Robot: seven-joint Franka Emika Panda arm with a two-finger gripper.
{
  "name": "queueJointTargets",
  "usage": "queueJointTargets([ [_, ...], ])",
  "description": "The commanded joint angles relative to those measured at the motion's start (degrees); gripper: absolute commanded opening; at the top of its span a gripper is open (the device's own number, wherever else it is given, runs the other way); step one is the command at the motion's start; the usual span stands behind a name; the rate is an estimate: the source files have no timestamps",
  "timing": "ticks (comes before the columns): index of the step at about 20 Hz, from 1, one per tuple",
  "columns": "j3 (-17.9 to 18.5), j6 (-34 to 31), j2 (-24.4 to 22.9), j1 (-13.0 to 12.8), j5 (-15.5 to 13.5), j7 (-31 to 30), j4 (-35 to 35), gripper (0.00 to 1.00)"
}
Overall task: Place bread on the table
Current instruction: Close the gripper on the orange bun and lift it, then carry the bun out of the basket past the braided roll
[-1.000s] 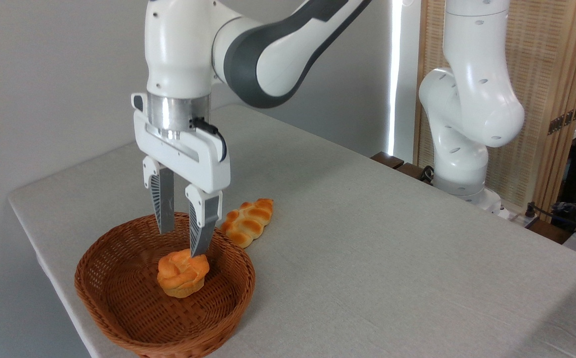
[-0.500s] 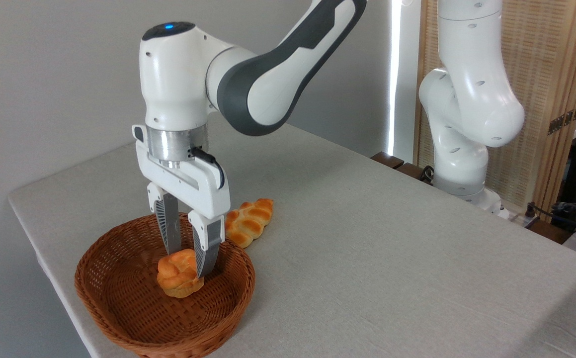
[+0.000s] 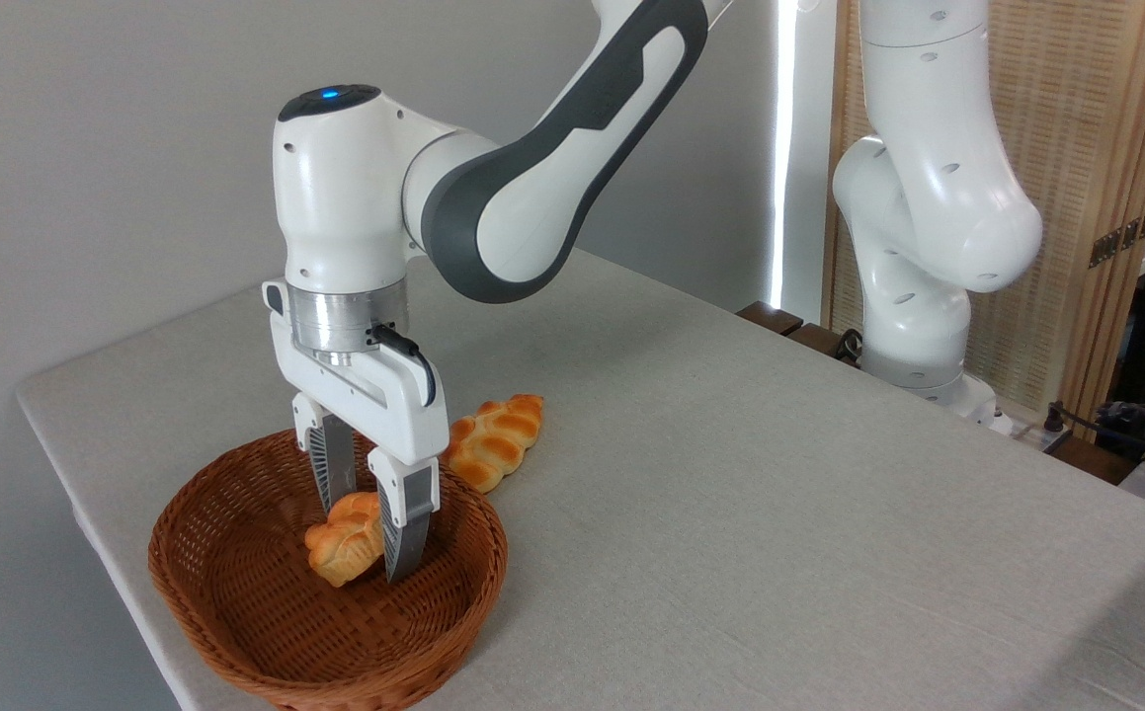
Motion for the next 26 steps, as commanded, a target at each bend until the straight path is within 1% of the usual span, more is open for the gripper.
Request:
queueJointTargets([
  [1,0.4,1.2,0.7,-0.4,1.4,-0.5,0.2,0.52],
  [2,0.4,1.1,0.7,-0.4,1.4,-0.5,0.2,0.41],
  [4,0.4,1.1,0.7,-0.4,1.4,-0.4,0.2,0.31],
  [16,0.4,0.7,-0.6,-0.4,1.2,-0.6,0.3,0.29],
  [18,0.6,0.7,-2.2,-0.4,0.8,-0.6,0.4,0.29],
  [22,0.7,0.1,-7.1,-0.4,0.4,-0.9,0.3,0.31],
  [24,0.8,-3.3,-9.6,-0.3,0.4,-0.6,0.2,0.33],
  [26,0.8,-8.7,-12.3,-0.3,0.4,-0.2,0.2,0.34],
])
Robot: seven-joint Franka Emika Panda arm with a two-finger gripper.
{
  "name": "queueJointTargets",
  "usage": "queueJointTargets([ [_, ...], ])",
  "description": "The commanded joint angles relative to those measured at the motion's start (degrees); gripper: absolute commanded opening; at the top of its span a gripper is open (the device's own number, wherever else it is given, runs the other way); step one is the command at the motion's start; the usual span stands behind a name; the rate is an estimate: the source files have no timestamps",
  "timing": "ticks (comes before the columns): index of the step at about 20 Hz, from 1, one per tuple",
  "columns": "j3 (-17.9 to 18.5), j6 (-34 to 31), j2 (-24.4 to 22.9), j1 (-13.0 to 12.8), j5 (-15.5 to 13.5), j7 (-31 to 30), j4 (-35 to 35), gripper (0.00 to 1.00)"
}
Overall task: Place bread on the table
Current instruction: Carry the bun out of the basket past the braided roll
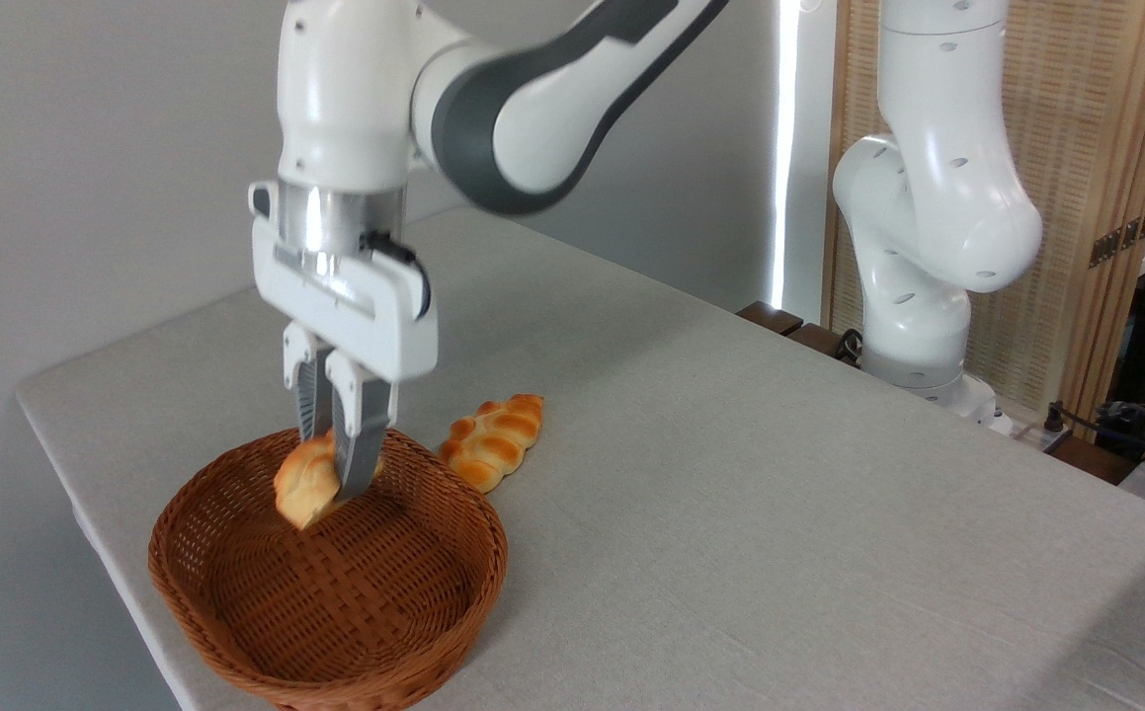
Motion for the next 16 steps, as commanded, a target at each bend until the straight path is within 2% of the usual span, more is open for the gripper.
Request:
queueJointTargets([
  [1,0.4,-9.5,-6.1,-0.2,0.1,0.0,-1.0,0.34],
  [6,0.6,-30.9,-10.5,-0.2,0.4,2.9,-1.1,0.37],
  [8,1.6,-35.3,-10.6,-0.2,0.7,4.6,-1.1,0.39],
  [10,1.8,-36.2,-10.6,-0.2,0.7,4.8,-2.4,0.45],
  [12,1.8,-35.9,-10.0,-0.3,0.9,5.2,-4.4,0.57],
  [13,1.8,-35.6,-9.7,-0.3,0.9,5.4,-5.1,0.58],
  [15,1.8,-35.0,-8.4,-0.3,0.9,5.7,-5.7,0.82],
  [16,1.7,-34.1,-7.8,-0.3,0.9,5.6,-5.8,0.9],
])
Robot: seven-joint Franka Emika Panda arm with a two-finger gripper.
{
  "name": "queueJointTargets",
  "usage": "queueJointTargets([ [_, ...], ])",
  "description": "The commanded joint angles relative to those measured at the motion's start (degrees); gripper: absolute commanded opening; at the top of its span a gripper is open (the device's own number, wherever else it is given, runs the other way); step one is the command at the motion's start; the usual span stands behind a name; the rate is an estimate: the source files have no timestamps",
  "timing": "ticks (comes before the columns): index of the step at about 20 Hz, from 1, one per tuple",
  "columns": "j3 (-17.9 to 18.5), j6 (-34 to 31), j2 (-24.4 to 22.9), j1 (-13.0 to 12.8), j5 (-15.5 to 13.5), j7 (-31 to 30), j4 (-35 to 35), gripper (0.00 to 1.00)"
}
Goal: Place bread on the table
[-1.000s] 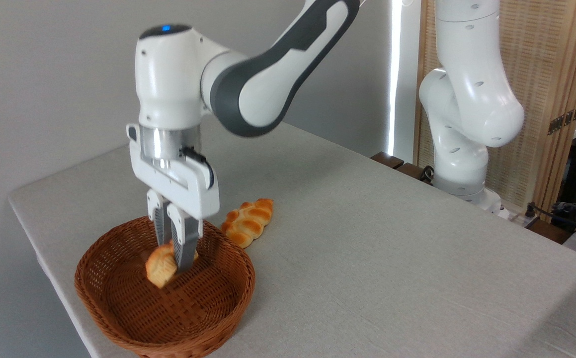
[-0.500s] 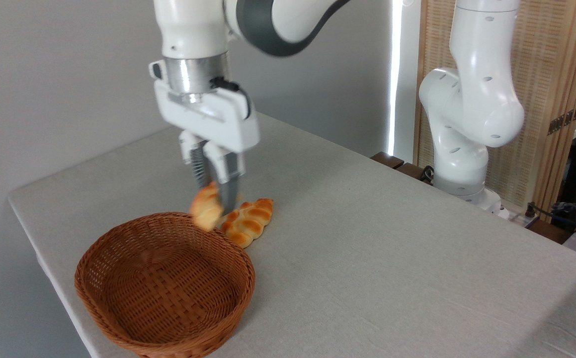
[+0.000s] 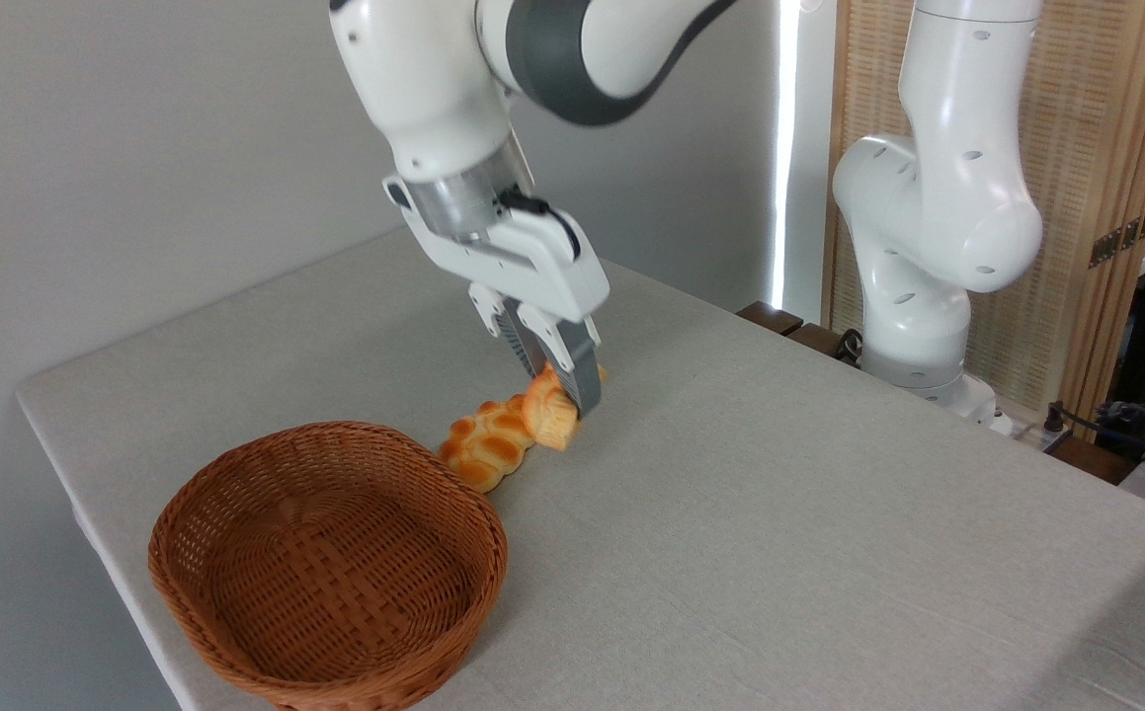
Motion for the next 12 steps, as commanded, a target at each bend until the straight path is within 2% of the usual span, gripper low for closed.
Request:
queueJointTargets([
  [1,0.4,2.7,1.7,-0.7,0.6,0.9,-0.8,1.0],
  [5,-0.3,11.2,3.4,-1.4,-1.0,0.7,-0.7,1.0],
  [12,-0.3,11.9,4.7,-2.1,-1.2,0.8,-0.7,1.0],
])
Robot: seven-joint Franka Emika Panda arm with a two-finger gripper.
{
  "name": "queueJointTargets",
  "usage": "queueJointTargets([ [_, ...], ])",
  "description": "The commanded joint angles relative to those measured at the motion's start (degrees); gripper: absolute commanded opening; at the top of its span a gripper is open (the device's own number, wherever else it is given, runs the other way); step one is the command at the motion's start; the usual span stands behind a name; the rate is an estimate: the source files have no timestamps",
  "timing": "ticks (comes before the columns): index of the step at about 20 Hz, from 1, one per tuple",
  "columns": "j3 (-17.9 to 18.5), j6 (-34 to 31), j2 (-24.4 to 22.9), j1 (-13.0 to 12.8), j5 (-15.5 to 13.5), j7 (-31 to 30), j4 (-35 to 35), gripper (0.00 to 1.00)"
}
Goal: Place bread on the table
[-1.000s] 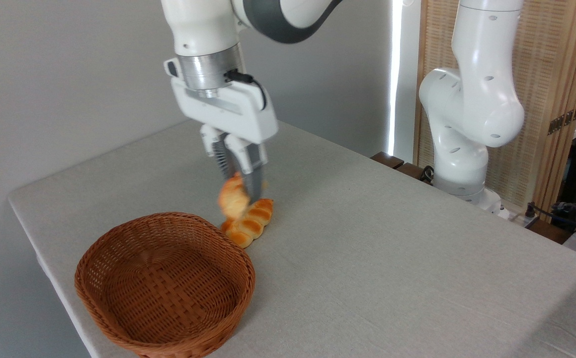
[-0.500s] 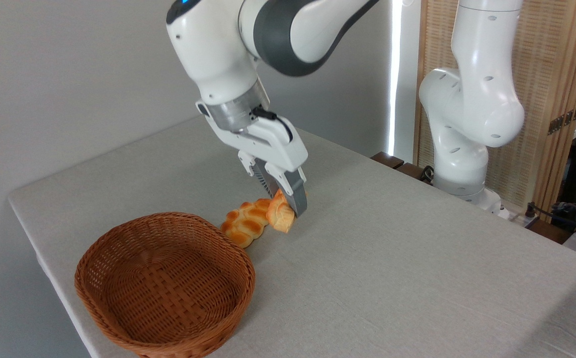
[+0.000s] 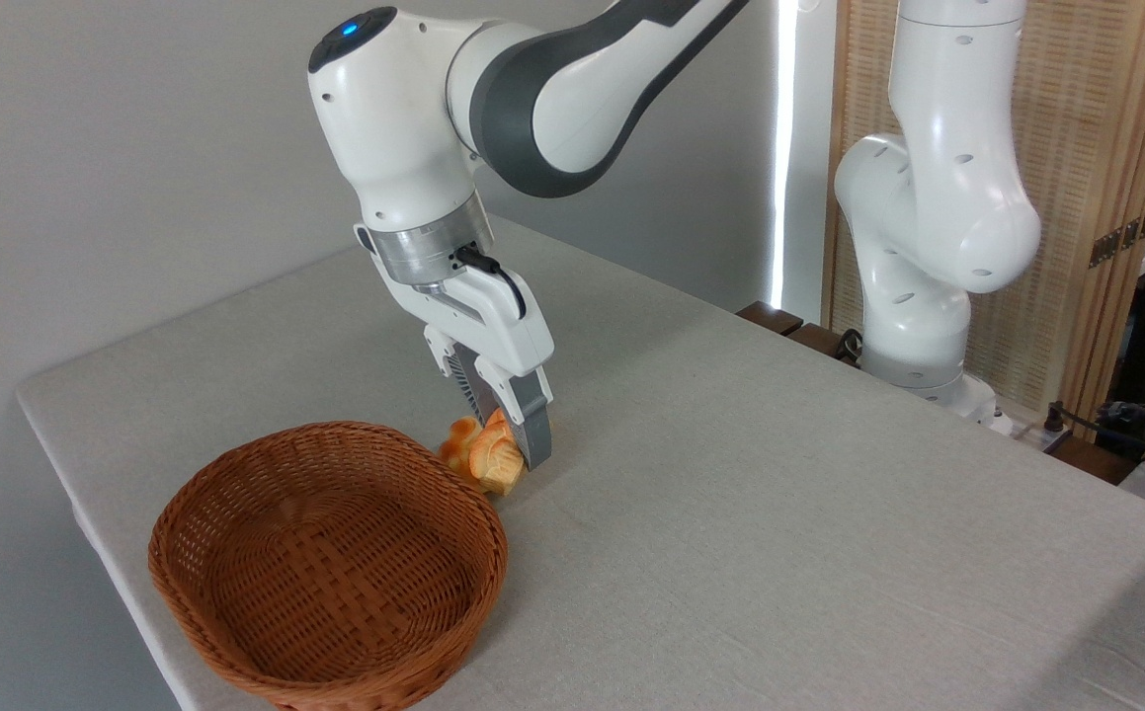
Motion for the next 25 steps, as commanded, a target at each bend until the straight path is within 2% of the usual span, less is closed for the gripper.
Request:
queueJointTargets([
  [1,0.4,0.6,-0.1,-0.4,-0.9,0.6,0.0,1.0],
  [8,-0.1,0.6,-0.2,-0.5,-0.7,0.6,0.3,1.0],
  [11,-0.1,0.6,-1.8,-0.4,-0.1,0.6,1.1,1.0],
  [16,0.7,-0.2,-4.2,0.3,-0.2,0.2,5.7,1.0],
  [21,0.6,-0.2,-4.2,0.3,-0.2,-0.5,12.0,1.0],
  [25,1.8,3.4,-3.6,0.9,-0.8,-0.2,13.5,1.0],
])
